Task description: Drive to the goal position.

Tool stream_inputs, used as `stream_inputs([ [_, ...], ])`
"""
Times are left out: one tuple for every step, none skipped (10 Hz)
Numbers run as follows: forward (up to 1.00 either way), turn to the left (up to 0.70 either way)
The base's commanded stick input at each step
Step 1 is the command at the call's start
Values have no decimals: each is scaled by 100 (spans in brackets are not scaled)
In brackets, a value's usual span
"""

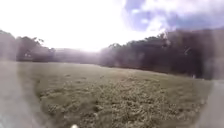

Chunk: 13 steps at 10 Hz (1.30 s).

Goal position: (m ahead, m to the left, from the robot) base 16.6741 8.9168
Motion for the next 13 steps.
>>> stream_inputs([
  [70,0],
  [70,1],
  [70,3],
  [70,5],
  [70,14],
  [70,14],
  [70,14],
  [70,14],
  [70,14],
  [70,14],
  [70,14],
  [70,14],
  [70,14],
])
